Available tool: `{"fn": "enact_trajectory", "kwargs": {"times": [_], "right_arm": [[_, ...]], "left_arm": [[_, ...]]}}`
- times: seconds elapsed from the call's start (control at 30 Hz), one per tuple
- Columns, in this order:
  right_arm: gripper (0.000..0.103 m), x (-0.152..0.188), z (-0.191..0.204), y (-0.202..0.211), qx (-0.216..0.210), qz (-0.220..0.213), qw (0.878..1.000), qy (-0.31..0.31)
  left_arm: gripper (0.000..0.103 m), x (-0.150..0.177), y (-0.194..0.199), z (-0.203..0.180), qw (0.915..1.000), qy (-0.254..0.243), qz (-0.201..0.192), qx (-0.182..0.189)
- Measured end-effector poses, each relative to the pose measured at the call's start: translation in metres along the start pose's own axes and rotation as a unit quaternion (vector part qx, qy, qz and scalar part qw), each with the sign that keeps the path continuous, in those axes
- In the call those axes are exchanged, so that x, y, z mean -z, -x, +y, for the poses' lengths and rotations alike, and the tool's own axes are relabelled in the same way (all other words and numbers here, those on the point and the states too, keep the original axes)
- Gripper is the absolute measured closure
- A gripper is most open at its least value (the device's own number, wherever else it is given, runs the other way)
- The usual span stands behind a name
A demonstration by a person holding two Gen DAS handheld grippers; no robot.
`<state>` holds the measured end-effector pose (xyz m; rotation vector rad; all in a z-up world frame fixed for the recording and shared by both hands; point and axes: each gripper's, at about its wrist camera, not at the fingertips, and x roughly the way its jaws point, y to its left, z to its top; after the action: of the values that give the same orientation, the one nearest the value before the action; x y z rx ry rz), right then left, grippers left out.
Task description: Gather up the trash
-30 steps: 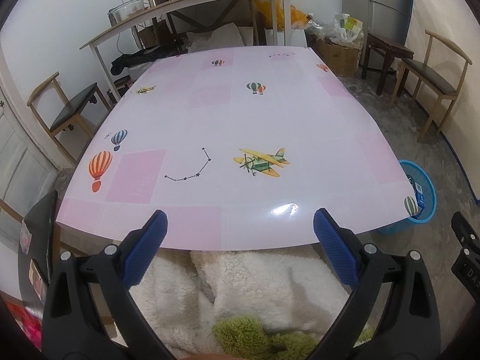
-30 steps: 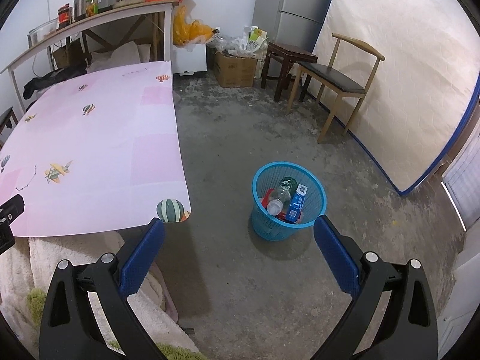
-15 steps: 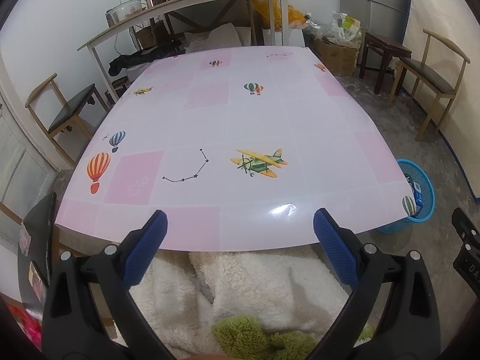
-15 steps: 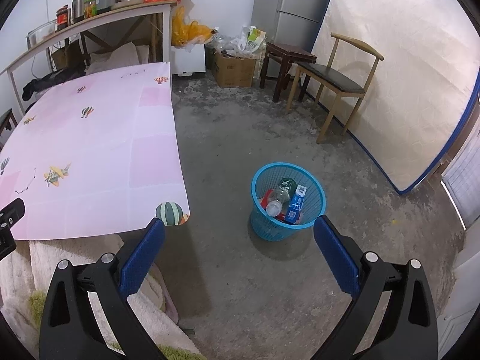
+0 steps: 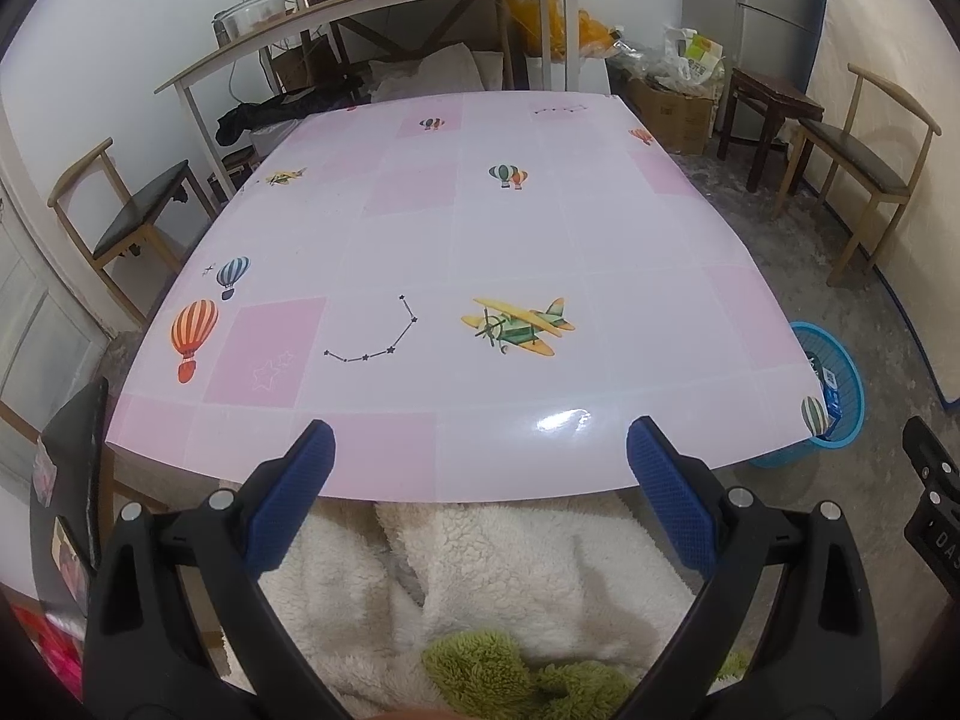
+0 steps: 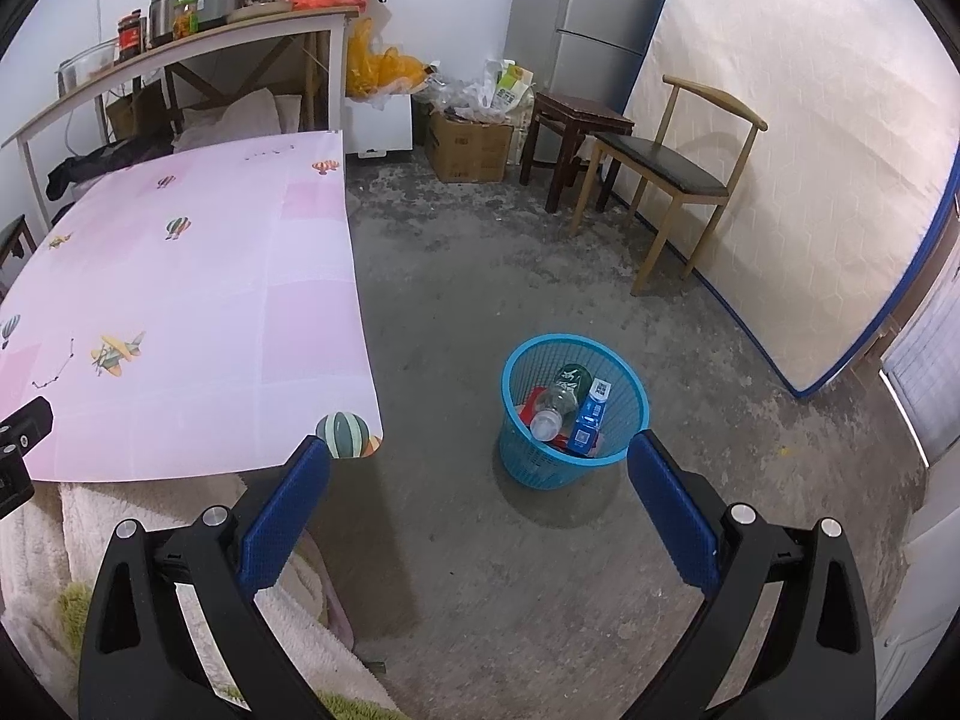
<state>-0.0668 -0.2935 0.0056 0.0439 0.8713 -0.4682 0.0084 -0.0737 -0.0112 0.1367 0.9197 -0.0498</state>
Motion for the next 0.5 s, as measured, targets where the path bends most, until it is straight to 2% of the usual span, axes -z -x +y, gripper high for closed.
{"fn": "enact_trajectory", "kwargs": {"times": [0.5], "right_arm": [[0.007, -0.0018, 0.0022, 0.0003, 0.000, 0.000, 1.000, 0.002]], "left_arm": [[0.009, -0.0005, 0.0010, 0.0000, 1.0000, 0.001, 0.001, 0.000]]}}
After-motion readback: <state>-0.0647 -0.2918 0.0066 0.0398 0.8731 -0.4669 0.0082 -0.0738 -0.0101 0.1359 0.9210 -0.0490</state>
